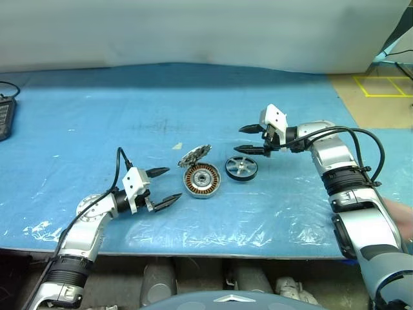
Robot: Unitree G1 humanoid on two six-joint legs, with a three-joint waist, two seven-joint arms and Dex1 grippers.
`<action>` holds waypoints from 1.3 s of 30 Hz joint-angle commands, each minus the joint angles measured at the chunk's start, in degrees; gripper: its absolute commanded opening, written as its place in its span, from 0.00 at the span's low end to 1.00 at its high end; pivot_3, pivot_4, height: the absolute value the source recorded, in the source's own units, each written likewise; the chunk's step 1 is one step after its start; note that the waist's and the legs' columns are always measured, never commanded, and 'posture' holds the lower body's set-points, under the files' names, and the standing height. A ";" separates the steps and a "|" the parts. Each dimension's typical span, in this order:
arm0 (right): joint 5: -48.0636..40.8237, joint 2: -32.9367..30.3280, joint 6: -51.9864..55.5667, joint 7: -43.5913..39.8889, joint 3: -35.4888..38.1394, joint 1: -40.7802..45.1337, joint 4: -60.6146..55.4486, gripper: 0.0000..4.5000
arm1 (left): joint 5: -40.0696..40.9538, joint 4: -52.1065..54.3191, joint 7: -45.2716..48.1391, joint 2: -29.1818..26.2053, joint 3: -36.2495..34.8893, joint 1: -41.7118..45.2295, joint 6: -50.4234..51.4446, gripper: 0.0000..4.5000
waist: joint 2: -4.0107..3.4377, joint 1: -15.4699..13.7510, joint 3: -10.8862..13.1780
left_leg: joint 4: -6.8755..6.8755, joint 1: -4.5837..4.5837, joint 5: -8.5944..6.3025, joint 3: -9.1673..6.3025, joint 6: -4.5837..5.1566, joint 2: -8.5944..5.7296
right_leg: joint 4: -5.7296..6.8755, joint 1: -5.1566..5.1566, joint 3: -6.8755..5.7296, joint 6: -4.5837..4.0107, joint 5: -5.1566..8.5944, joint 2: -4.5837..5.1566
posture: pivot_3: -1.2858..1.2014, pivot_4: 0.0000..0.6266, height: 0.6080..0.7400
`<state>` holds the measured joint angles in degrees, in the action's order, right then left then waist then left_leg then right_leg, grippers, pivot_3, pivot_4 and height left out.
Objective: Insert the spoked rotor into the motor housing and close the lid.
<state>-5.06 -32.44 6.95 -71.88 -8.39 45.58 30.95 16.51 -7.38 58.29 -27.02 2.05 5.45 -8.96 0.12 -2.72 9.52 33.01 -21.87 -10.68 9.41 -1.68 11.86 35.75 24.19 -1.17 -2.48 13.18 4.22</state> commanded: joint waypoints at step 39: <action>-2.24 -6.69 10.14 -2.22 -1.73 -12.41 -18.90 0.90 | -0.59 0.92 -0.61 0.88 0.51 -1.59 -1.92 1.00 | 0.00 -0.05 0.00 | 0.00 0.04 0.00 -0.01 0.00 0.00 | 0.00 -0.02 0.02 0.01 0.00 0.01 | 0.52 0.24 1.00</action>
<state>-5.86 -38.48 16.63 -74.08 -11.90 32.75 13.40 15.86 -7.44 57.81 -25.86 2.75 4.18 -9.60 0.12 -2.77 9.52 33.01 -21.83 -10.68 9.41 -1.69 11.86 35.75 24.16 -1.15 -2.47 13.18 4.22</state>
